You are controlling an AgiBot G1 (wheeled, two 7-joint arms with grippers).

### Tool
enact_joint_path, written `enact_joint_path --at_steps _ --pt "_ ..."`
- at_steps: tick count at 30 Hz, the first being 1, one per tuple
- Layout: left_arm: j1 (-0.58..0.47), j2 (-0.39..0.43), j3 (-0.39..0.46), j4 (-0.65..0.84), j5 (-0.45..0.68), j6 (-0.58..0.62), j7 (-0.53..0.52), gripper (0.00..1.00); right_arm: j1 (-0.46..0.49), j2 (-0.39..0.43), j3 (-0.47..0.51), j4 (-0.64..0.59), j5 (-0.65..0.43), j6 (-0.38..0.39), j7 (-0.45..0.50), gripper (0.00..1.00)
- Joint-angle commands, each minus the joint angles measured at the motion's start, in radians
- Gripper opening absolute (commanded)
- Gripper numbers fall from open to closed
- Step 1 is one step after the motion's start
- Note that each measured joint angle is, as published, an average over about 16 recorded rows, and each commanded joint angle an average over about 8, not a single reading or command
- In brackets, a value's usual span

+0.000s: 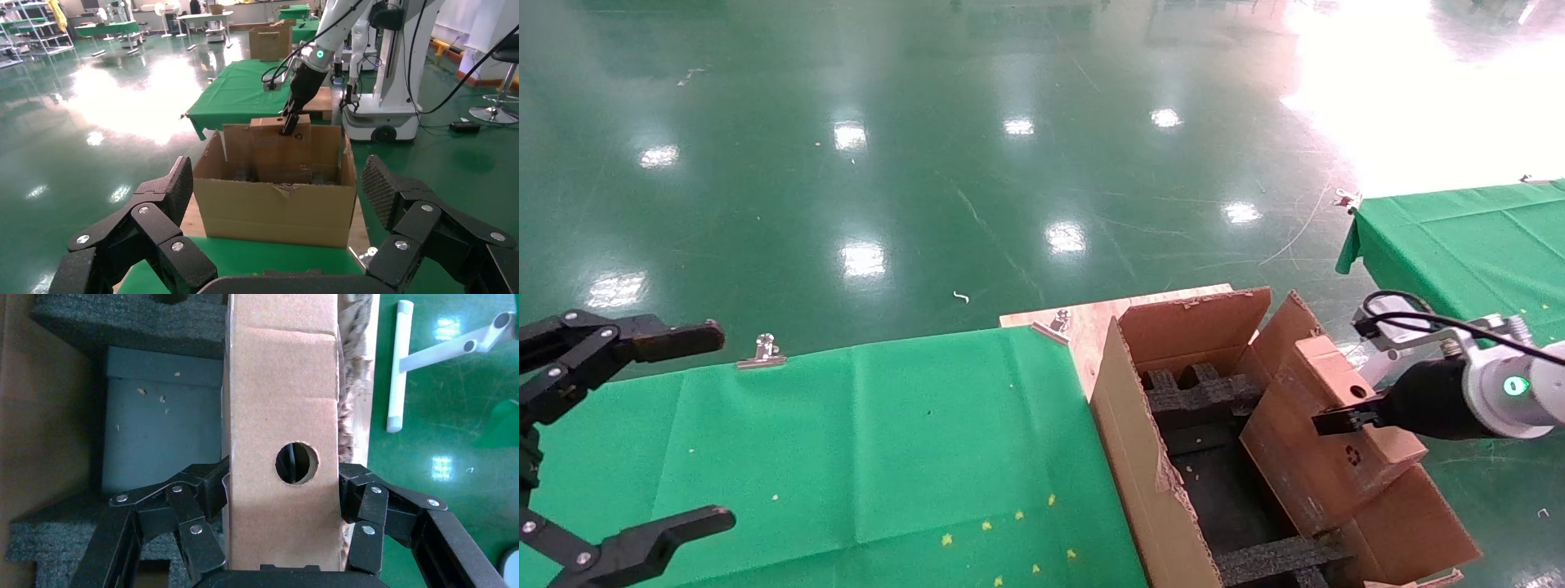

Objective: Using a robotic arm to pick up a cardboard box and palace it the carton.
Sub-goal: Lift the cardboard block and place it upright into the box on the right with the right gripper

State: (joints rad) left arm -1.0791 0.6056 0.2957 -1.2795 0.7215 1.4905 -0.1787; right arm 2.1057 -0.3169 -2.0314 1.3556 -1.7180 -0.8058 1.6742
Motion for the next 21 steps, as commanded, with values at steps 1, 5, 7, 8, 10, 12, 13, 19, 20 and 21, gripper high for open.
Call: enact_joint_path --at_steps 1,5,7,8,10,12,13,19,20,21 --pt "0.0 0.0 0.0 0.0 0.0 0.0 0.0 1.0 -0.013 -0.011 -0.006 0.0 -0.009 0.011 0.016 0.0" --pt "0.0 0.0 0.0 0.0 0.0 0.0 0.0 1.0 -0.039 -0.033 -0.015 -0.001 -0.033 0.034 0.06 0.0" --pt "0.0 0.0 0.0 0.0 0.0 0.0 0.0 1.0 -0.052 -0.043 -0.02 -0.001 -0.046 0.045 0.081 0.0" --pt "0.0 0.0 0.0 0.0 0.0 0.0 0.0 1.0 -0.058 -0.048 -0.023 -0.001 -0.053 0.051 0.092 0.0" --pt "0.0 0.0 0.001 0.0 0.0 0.0 0.0 1.0 -0.072 -0.057 -0.028 -0.002 -0.068 0.061 0.112 0.0" --pt "0.0 0.0 0.001 0.0 0.0 0.0 0.0 1.0 -0.085 -0.066 -0.033 -0.003 -0.084 0.071 0.134 0.0" --pt "0.0 0.0 0.001 0.0 -0.001 0.0 0.0 1.0 -0.091 -0.07 -0.036 -0.003 -0.092 0.075 0.144 0.0" --pt "0.0 0.0 0.001 0.0 -0.001 0.0 0.001 1.0 -0.123 -0.09 -0.047 -0.007 -0.142 0.097 0.207 0.0" --pt "0.0 0.0 0.001 0.0 -0.001 0.0 0.001 1.0 -0.126 -0.091 -0.048 -0.008 -0.151 0.1 0.218 0.0" --pt "0.0 0.0 0.001 0.0 -0.001 -0.001 0.001 1.0 -0.128 -0.093 -0.049 -0.008 -0.16 0.102 0.228 0.0"
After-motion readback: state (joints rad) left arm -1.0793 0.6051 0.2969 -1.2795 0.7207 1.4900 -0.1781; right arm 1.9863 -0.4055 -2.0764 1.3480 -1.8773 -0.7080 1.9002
